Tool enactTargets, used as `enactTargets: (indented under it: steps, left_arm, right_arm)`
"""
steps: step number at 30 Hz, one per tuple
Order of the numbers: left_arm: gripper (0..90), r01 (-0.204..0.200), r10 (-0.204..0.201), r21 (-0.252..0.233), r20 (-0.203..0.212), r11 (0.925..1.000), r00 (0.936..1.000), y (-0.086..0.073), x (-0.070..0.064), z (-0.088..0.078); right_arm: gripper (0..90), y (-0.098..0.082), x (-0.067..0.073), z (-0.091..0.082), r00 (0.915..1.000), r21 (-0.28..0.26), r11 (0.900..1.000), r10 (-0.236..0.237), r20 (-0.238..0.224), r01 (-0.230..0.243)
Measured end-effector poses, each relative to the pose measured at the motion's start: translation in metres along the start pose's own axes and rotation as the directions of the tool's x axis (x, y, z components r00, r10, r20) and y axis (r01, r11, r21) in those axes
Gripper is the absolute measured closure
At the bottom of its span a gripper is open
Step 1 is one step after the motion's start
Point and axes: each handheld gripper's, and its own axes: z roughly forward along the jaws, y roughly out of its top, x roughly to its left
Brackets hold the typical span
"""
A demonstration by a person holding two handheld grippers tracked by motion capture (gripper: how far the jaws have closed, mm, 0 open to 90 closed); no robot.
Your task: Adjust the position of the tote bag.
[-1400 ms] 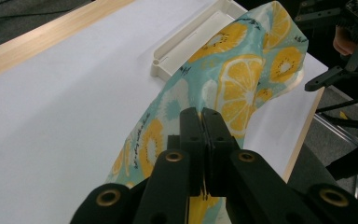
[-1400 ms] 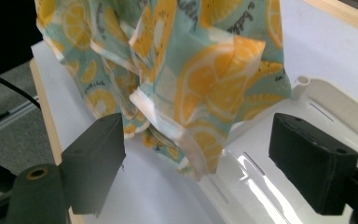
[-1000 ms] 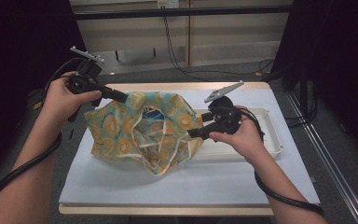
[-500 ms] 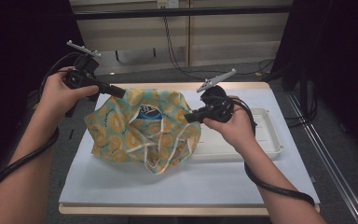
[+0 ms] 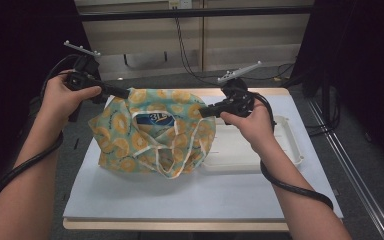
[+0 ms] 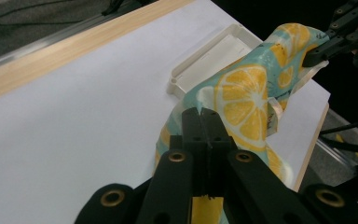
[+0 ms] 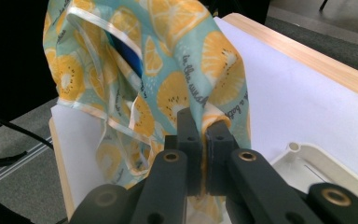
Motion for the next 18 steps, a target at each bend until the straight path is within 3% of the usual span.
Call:
enactTargets:
  steps: [7, 18]
  left_arm:
    - [90.0, 0.045, -0.046, 0.013, 0.017, 0.9989, 0.9988, -0.016, 0.016, 0.018]
    - [89.9, 0.087, -0.089, 0.036, 0.052, 0.9955, 0.9947, -0.033, 0.021, 0.045]
  right_arm:
    - [86.9, 0.001, -0.007, 0.013, 0.9997, 0.013, 1.0, 0.008, 0.024, -0.008]
    - [86.5, -0.007, -0.01, 0.026, 0.9995, 0.029, 0.999, 0.018, 0.027, -0.019]
